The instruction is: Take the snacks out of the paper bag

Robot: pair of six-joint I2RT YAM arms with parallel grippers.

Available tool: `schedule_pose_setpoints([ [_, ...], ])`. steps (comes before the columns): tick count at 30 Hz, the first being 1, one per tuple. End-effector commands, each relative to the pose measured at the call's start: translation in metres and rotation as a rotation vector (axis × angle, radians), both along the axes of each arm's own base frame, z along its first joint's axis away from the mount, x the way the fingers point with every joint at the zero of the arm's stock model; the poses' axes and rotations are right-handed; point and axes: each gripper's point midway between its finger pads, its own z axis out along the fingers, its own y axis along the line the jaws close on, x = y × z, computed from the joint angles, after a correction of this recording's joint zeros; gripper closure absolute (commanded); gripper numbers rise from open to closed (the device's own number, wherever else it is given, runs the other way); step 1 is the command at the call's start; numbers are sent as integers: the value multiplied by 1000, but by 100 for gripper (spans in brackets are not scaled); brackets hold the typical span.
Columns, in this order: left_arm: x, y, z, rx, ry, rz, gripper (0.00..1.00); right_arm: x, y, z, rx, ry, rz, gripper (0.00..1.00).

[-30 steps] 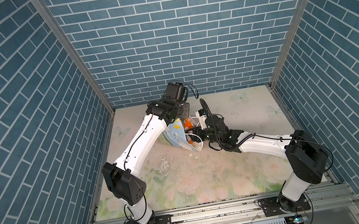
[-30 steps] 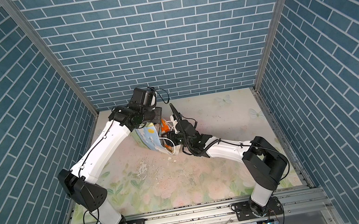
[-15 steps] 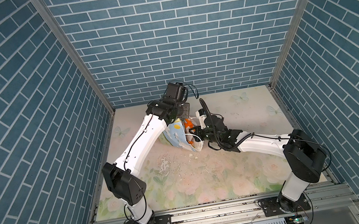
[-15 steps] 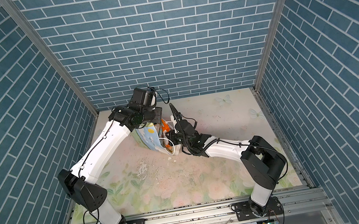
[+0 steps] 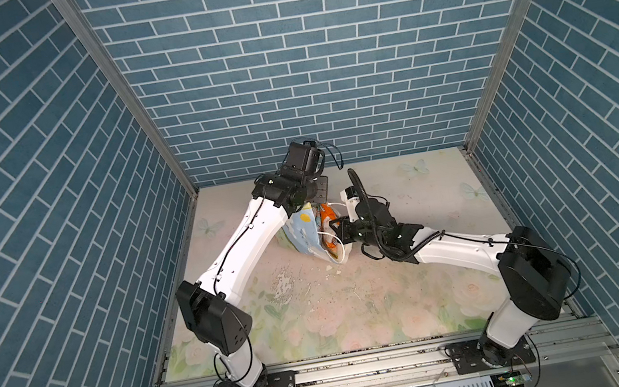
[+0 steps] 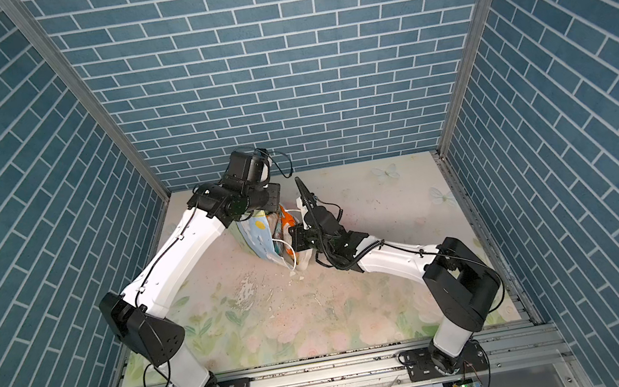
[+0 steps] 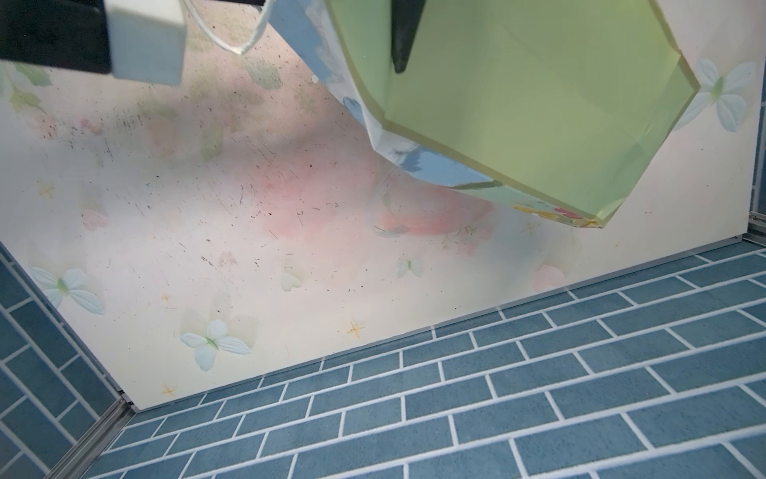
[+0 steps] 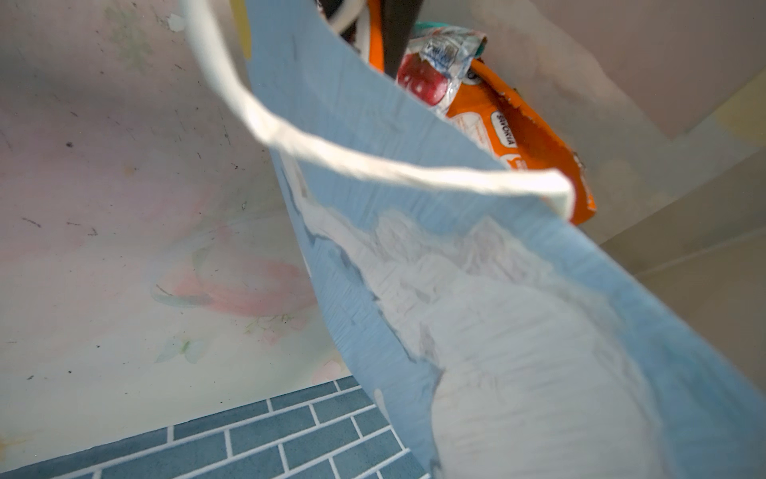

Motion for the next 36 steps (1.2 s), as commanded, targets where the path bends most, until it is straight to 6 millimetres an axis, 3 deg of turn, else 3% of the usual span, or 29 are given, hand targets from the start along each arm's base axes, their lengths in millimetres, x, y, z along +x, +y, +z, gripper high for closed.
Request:
schedule_pose_setpoints([
  [1, 6, -8, 9, -24, -38, 5, 100, -6, 2, 46, 75, -94, 34, 90],
  [25, 34, 15, 5, 109, -41, 97, 100, -44, -24, 124, 87, -228, 140, 94],
  [33, 32, 15, 8, 97, -38, 97, 100, -42, -14, 144, -10, -244, 222, 94],
  [34, 32, 15, 7, 98, -37, 97, 96, -41, -12, 146, -30, -243, 236, 94],
  [36, 32, 16, 8, 97, -40, 99, 66, -38, -8, 148, -64, -238, 252, 95],
])
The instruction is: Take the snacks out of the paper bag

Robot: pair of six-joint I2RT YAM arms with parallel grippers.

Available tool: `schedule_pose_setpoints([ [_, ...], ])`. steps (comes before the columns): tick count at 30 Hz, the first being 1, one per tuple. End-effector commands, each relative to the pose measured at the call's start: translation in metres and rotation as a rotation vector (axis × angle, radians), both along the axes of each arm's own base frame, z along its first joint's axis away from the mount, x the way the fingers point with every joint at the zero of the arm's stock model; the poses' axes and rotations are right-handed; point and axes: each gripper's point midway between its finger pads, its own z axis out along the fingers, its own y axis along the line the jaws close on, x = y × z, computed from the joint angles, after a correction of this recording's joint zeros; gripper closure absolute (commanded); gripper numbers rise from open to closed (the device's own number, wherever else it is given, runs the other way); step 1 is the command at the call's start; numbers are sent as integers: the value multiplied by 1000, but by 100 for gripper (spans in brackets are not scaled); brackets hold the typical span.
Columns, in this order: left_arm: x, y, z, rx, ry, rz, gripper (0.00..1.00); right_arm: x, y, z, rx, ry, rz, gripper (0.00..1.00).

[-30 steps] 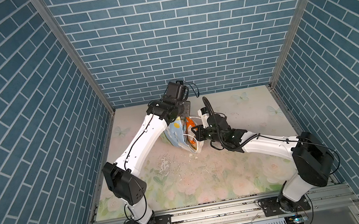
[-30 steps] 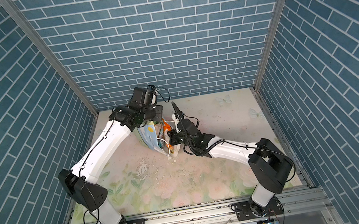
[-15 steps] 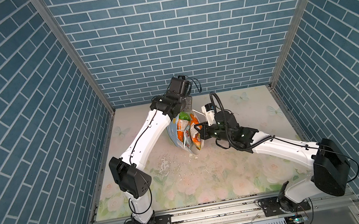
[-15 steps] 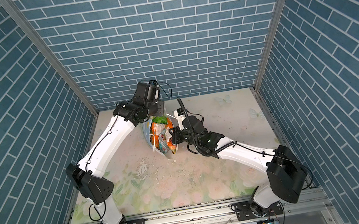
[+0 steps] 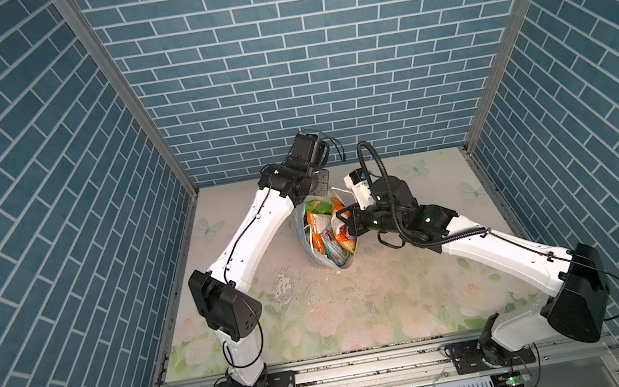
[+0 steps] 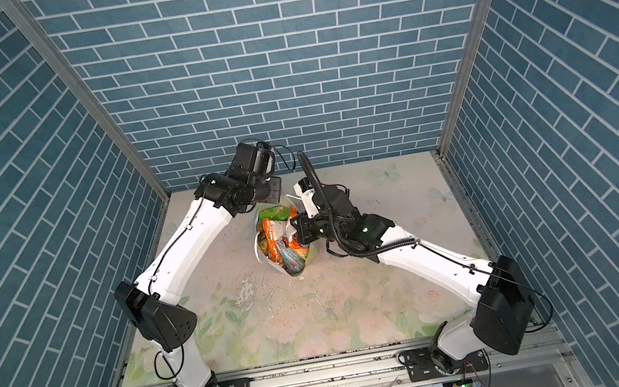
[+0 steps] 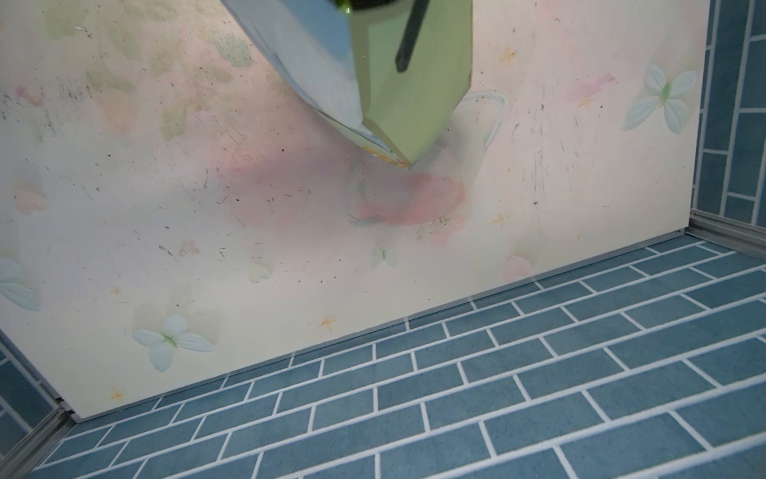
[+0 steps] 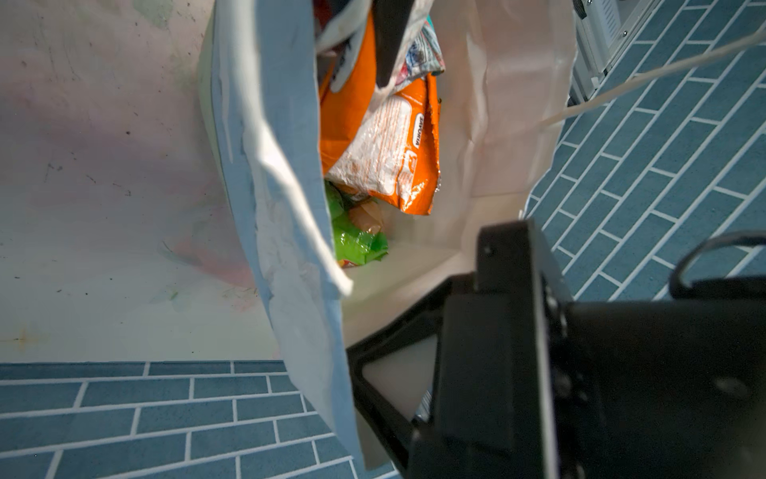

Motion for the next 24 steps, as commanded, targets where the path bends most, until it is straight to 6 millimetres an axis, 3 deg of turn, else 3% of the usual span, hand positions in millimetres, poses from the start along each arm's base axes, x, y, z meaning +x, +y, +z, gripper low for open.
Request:
schedule_pose_setpoints([
  [1, 11, 8, 5, 7, -27, 41, 51, 0, 13, 53, 23, -146, 95, 95],
  [4, 11, 11, 10, 14, -38, 42, 21, 8, 15, 53, 1, -121, 92, 96],
  [8, 9, 16, 17, 18, -65, 49, 1, 14, 16, 53, -10, -109, 85, 95],
  [14, 3, 22, 26, 1, -97, 55, 0, 18, 11, 54, -14, -108, 69, 77],
  [17, 0, 23, 31, -11, -111, 56, 1, 18, 8, 55, -17, -106, 67, 62],
  [24, -8, 28, 45, -59, -156, 65, 0, 24, -5, 51, -100, -111, 10, 60],
])
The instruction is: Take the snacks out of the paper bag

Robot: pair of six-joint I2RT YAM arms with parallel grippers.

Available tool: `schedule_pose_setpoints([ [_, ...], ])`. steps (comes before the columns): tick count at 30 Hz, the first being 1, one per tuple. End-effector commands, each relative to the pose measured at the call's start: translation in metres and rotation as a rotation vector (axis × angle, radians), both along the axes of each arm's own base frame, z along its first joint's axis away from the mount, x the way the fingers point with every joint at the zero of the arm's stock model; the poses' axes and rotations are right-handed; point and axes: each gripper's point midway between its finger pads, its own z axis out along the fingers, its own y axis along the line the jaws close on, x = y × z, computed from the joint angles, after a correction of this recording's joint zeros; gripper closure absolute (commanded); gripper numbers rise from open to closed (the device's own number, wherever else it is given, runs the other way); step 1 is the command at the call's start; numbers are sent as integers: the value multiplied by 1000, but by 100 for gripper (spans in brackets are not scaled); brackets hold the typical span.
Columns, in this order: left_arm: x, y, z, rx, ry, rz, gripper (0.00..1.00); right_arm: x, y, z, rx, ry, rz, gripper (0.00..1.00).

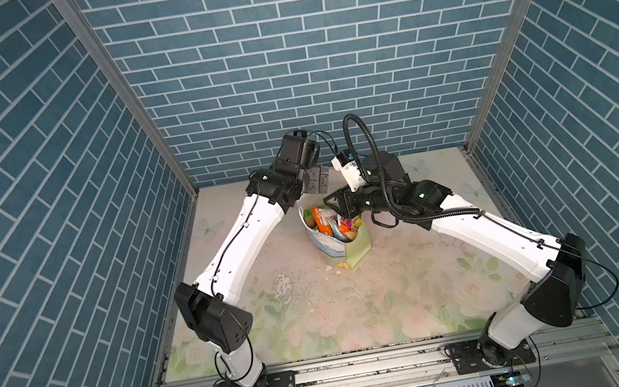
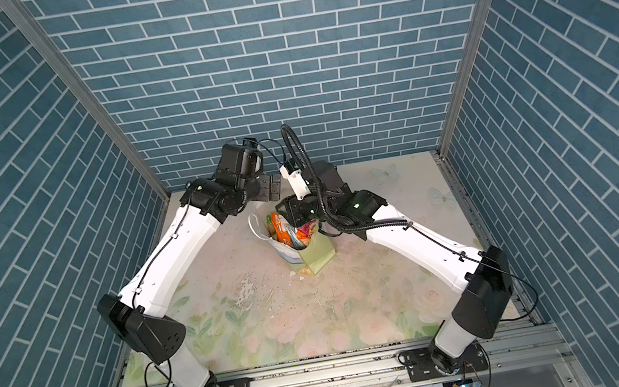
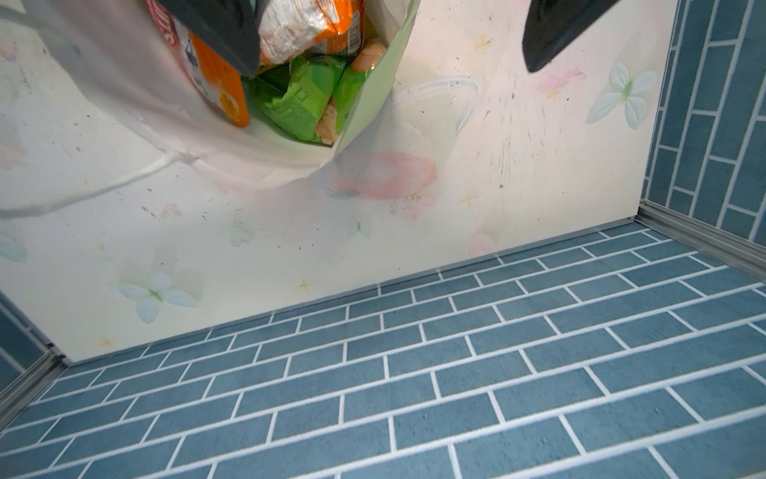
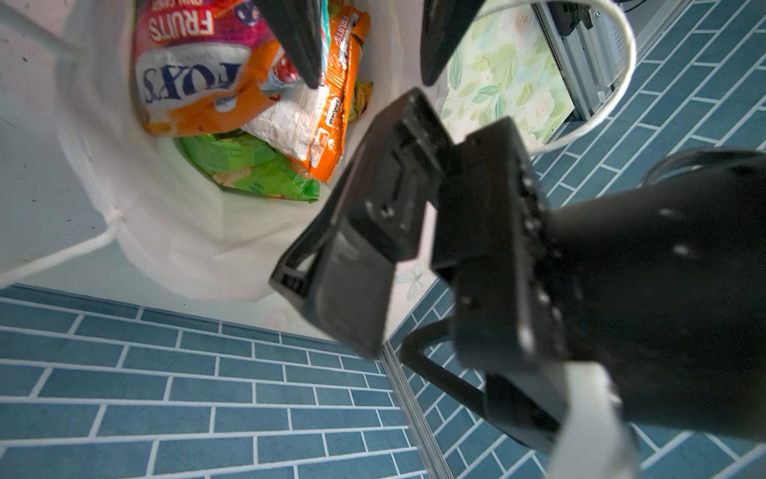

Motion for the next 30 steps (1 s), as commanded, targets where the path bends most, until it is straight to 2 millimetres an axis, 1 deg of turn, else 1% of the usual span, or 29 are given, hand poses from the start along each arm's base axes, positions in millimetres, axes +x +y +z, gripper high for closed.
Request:
schedule_pose_setpoints([
  [1, -6, 7, 17, -42, -56, 20, 1, 4, -16, 14, -61, -55, -41, 59],
  [5, -17, 14, 27, -97, -98, 34, 0, 11, -33, 4, -187, -59, -102, 53],
  [9, -28, 24, 36, -148, -144, 61, 0, 12, -37, -4, -252, -49, -98, 52],
  [12, -36, 26, 39, -183, -168, 55, 0, 13, -33, -10, -262, -30, -88, 52],
  [18, -55, 29, 35, -227, -172, 23, 0, 17, -18, -29, -283, 42, -58, 53],
  [24, -68, 34, 34, -252, -201, 1, 0, 31, -14, -52, -356, 76, -90, 53],
  [26, -70, 38, 32, -242, -209, 10, 0, 35, -15, -59, -383, 88, -103, 55],
  [28, -71, 42, 30, -227, -215, 21, 0, 39, -14, -64, -406, 93, -111, 62],
  [30, -72, 44, 26, -217, -210, 27, 0, 41, -13, -65, -414, 94, -115, 64],
])
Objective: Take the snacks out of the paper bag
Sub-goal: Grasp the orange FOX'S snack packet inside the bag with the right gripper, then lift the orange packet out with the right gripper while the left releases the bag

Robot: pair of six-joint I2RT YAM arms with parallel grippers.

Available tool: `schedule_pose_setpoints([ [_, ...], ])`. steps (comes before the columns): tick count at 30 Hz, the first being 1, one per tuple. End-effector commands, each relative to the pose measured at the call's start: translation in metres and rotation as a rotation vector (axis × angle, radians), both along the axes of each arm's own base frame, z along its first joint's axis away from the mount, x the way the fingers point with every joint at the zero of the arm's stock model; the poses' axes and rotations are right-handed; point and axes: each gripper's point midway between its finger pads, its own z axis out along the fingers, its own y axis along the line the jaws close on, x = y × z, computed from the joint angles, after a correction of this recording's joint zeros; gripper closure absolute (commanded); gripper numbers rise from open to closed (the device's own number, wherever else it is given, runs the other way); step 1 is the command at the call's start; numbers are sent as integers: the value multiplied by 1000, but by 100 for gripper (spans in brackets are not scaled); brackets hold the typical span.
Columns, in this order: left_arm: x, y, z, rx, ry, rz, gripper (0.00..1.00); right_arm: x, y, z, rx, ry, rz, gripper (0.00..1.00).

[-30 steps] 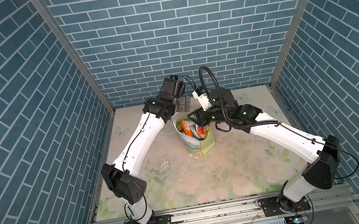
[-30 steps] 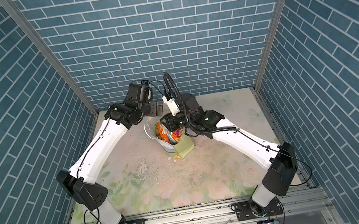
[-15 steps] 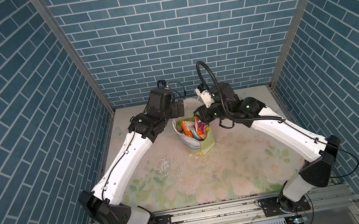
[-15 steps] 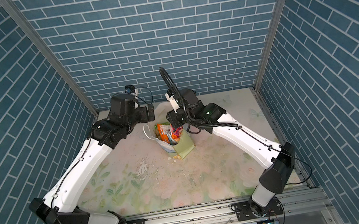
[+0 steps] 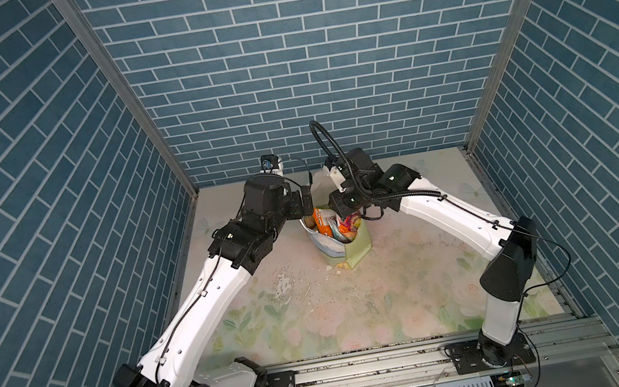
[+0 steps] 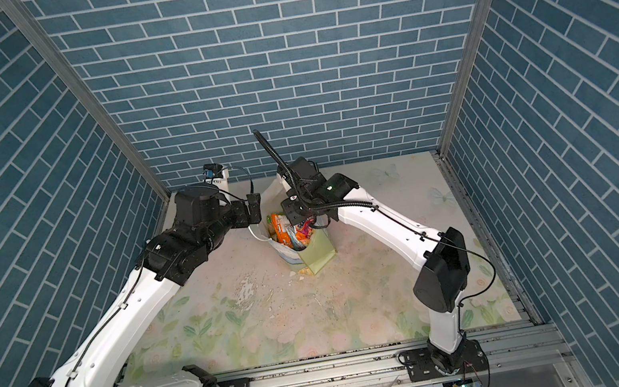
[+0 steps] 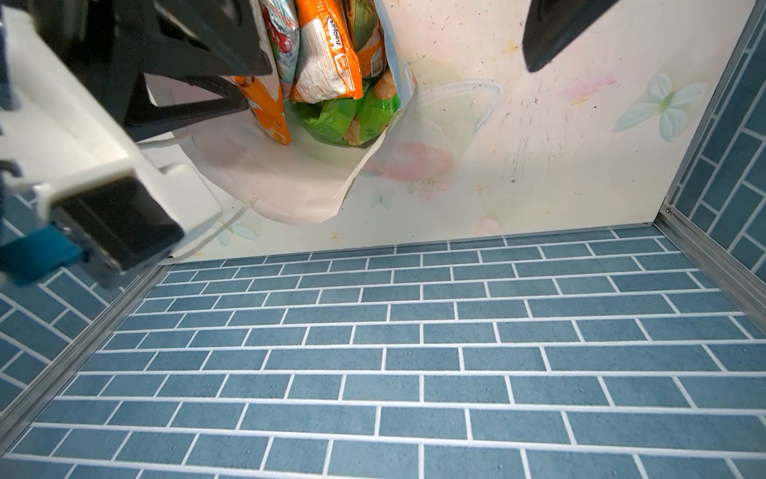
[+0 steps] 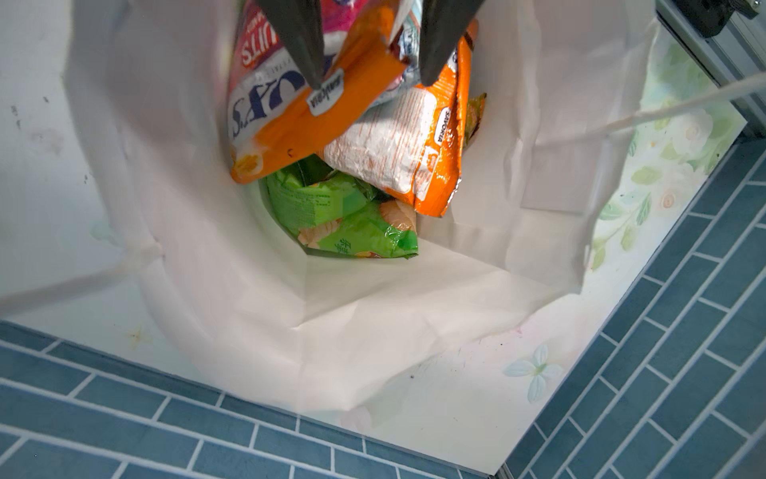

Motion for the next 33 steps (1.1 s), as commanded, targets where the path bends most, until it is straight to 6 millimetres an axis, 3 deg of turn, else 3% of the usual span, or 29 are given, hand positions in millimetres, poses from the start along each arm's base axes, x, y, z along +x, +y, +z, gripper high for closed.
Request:
schedule_pose_setpoints([
  [1, -1, 5, 1, 6, -24, 13, 0, 4, -6, 0, -45, 1, -16, 70],
  [4, -3, 5, -2, -1, -26, 4, 0, 4, -5, 10, -28, -14, -17, 93],
  [6, -4, 6, -4, 2, -27, 5, 1, 6, -6, 22, -15, -40, -25, 99],
  [17, -9, 15, -10, 6, -48, 35, 0, 0, -7, 99, 119, -159, 3, 100],
  [24, -8, 20, 1, 22, -76, 49, 1, -6, -11, 158, 190, -237, 22, 100],
  [33, -13, 15, 24, -7, -151, 3, 0, -25, -21, 208, 291, -301, 50, 100],
])
